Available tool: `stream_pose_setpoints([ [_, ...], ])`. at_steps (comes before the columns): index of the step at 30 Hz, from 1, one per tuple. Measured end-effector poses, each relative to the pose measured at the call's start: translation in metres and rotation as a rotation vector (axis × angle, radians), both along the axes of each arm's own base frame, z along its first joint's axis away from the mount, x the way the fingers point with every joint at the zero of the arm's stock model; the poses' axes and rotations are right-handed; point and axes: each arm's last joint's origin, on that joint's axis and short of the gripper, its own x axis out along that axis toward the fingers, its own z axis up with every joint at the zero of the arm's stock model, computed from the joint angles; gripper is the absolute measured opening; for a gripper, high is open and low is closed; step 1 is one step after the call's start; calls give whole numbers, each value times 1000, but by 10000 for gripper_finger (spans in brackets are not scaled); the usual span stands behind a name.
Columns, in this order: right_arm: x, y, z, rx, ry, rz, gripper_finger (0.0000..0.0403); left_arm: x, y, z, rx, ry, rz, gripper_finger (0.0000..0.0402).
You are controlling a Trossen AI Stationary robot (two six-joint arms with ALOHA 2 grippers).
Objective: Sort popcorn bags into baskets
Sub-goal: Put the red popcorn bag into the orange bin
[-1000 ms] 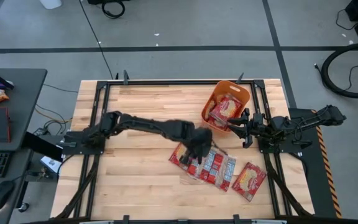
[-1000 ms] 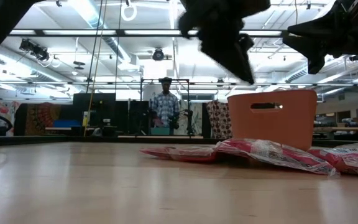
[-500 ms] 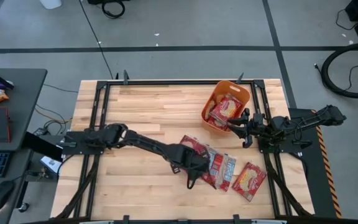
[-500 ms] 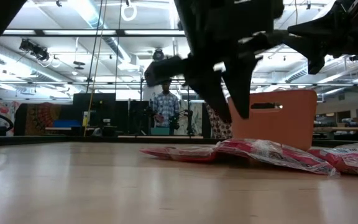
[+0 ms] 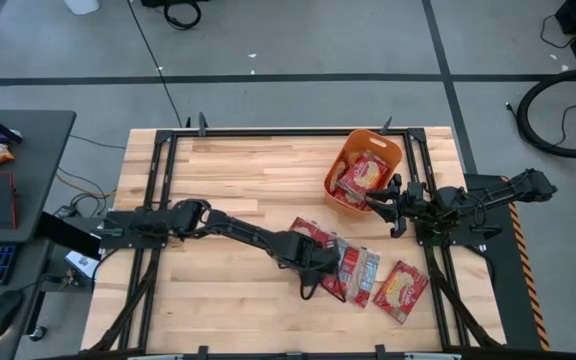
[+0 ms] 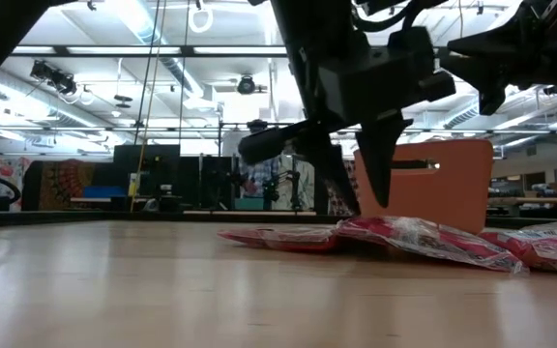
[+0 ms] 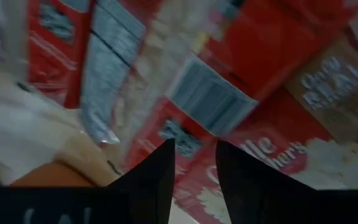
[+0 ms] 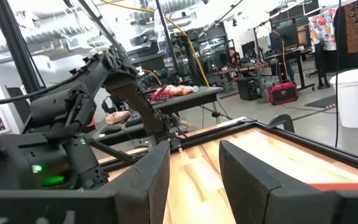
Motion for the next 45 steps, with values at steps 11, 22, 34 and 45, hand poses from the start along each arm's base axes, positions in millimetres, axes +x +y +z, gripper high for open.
stream_pose_setpoints([
  [11,0,0,0,0,0,0,144,2,6,0,7,12,-53,121],
  [22,0,0,0,0,0,0,144,5,4,1,-31,2,-105,120],
  [34,0,0,0,0,0,1,144,1,5,-26,38,-27,-134,120],
  [45,0,0,0,0,0,1,144,-2,20,-7,-6,-98,88,120],
])
